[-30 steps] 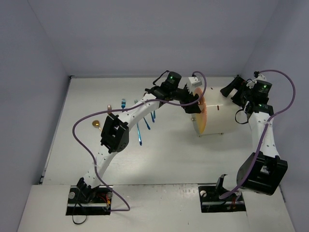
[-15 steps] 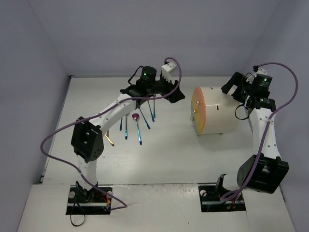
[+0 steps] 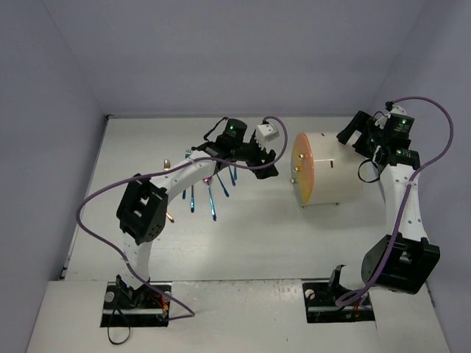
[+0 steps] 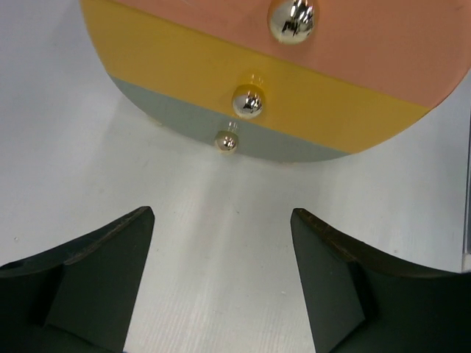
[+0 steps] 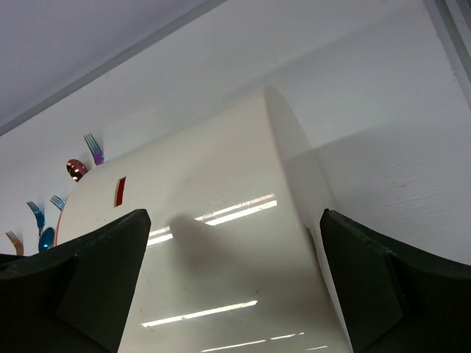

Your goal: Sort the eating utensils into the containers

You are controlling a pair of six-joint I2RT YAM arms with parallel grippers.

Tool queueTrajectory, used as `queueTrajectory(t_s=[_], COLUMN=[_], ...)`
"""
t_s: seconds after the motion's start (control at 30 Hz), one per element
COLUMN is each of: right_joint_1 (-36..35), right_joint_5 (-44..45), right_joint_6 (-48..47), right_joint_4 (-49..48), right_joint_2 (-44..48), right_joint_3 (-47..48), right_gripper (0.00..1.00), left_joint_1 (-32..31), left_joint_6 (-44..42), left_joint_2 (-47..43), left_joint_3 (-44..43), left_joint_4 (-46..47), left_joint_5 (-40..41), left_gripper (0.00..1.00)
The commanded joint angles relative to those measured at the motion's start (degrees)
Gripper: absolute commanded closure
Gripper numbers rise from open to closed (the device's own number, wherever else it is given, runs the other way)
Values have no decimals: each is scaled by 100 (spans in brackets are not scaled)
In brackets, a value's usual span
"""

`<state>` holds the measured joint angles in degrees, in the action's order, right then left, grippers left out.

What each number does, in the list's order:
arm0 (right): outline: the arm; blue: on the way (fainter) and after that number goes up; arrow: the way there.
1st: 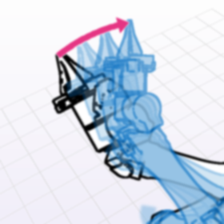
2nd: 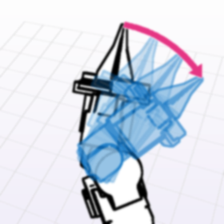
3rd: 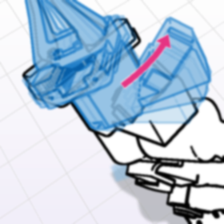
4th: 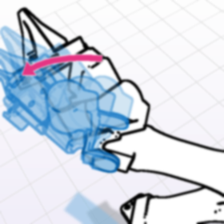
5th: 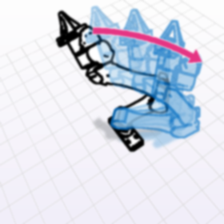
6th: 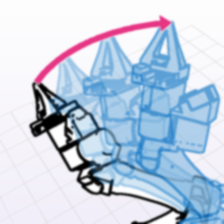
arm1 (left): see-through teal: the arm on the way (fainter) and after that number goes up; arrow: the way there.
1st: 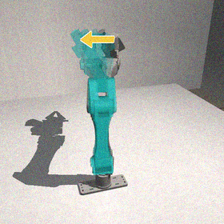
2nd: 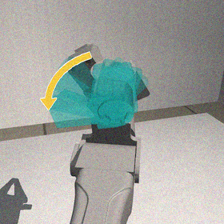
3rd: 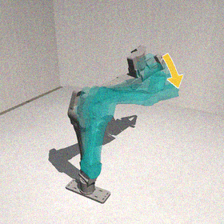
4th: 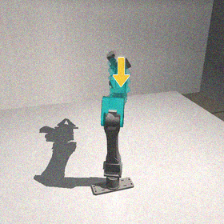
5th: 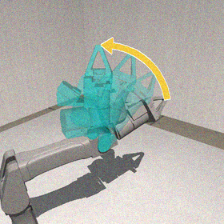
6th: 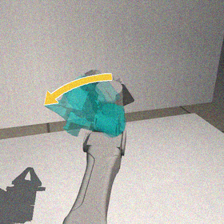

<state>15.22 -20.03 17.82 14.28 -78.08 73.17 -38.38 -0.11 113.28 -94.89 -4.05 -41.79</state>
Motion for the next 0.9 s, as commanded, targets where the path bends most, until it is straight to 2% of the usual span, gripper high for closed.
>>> queueTrajectory(t_s=[0.0, 0.27, 0.5, 0.87], right_joint_1=[-37, -28, -37, -56], right_joint_5=[-153, -152, -185, -168], right_joint_6=[285, 589, 665, 713], right_joint_4=[-201, -215, -215, -224], right_joint_2=[235, 338, 331, 337], right_joint_3=[-194, -534, -596, -681], right_gripper=[2, 2, 2, 2], left_joint_1=[-75, -300, -471, -557], left_joint_6=[-501, -683, -727, -766], left_joint_2=[236, 631, 1061, 1437], left_joint_3=[-588, -851, -1492, -1859], left_joint_4=[308, 827, 877, 868], left_joint_5=[-358, -319, -302, -301], left_gripper=[32, 35, 36, 46])
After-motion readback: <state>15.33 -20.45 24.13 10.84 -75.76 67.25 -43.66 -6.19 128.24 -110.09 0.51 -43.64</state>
